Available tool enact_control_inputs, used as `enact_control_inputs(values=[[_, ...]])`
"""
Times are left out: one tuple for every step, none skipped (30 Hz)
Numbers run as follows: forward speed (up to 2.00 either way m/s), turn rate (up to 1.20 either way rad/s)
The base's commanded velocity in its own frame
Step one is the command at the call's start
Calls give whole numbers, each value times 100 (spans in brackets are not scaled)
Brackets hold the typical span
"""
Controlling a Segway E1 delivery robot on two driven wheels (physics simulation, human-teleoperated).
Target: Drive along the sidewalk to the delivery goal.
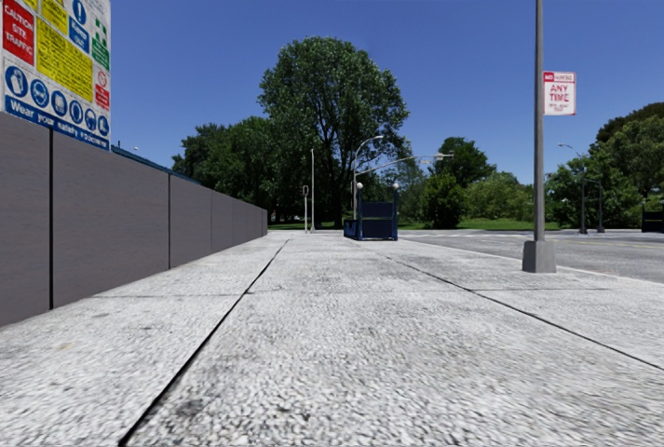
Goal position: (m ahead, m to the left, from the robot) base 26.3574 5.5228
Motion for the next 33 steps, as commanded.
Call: enact_control_inputs(values=[[200,0],[200,0],[200,0],[200,0],[200,0],[200,0],[200,6],[200,21],[200,21],[200,28],[200,22],[200,4],[200,4],[200,0],[200,0],[200,0],[200,0],[200,0],[200,0],[200,0],[200,0],[200,0],[200,0],[200,0],[200,11],[200,15],[200,15],[200,17],[200,17],[200,17],[200,17],[200,9],[200,0]])
